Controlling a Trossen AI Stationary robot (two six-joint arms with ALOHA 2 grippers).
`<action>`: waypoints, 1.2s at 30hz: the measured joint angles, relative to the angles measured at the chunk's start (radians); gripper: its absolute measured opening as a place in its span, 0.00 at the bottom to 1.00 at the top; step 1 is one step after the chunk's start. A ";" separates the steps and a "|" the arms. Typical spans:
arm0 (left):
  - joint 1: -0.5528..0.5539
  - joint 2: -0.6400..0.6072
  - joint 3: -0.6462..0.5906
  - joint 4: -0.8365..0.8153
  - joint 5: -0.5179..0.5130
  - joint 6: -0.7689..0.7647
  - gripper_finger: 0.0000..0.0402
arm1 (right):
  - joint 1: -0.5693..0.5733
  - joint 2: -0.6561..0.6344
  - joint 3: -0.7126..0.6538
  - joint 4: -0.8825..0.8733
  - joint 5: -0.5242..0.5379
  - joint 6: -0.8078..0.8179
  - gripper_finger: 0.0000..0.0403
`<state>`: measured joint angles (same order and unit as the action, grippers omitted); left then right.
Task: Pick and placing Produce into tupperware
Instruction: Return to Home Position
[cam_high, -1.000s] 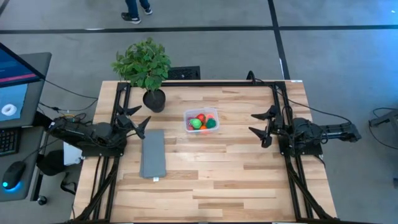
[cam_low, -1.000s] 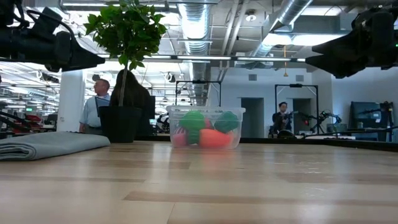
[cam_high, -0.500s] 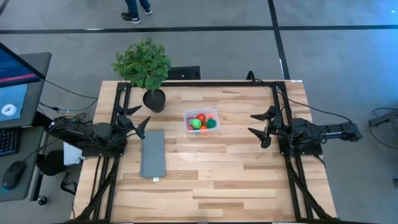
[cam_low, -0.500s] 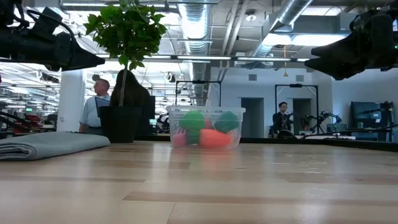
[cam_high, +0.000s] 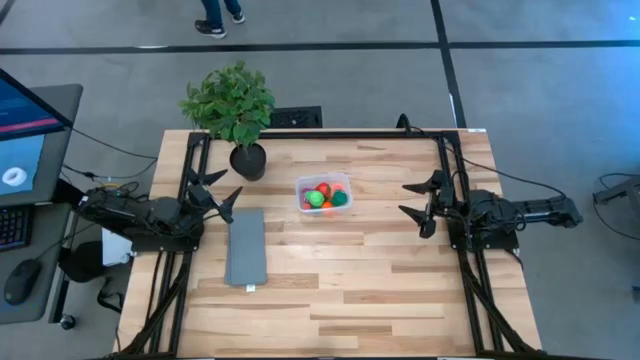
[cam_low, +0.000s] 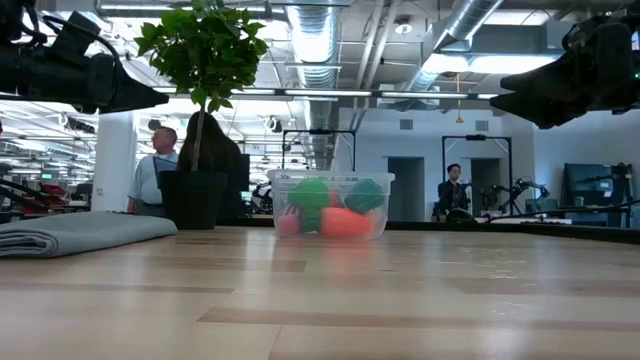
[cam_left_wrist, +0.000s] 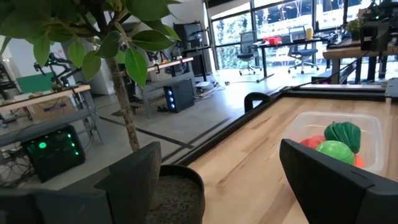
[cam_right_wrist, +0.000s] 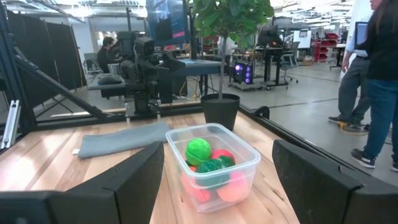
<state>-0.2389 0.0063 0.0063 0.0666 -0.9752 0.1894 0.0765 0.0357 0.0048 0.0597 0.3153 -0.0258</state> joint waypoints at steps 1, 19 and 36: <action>0.000 0.000 0.000 0.000 0.000 0.006 0.80 | 0.000 0.000 0.000 0.000 0.000 0.000 0.80; 0.000 0.000 0.000 0.000 0.000 -0.003 0.80 | 0.000 0.000 0.000 0.000 0.000 -0.007 0.80; 0.002 0.005 0.005 0.017 0.276 0.079 0.80 | 0.000 0.000 0.000 0.000 0.000 -0.009 0.80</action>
<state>-0.2368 0.0116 0.0114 0.0840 -0.6990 0.2687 0.0762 0.0357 0.0048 0.0600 0.3149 -0.0347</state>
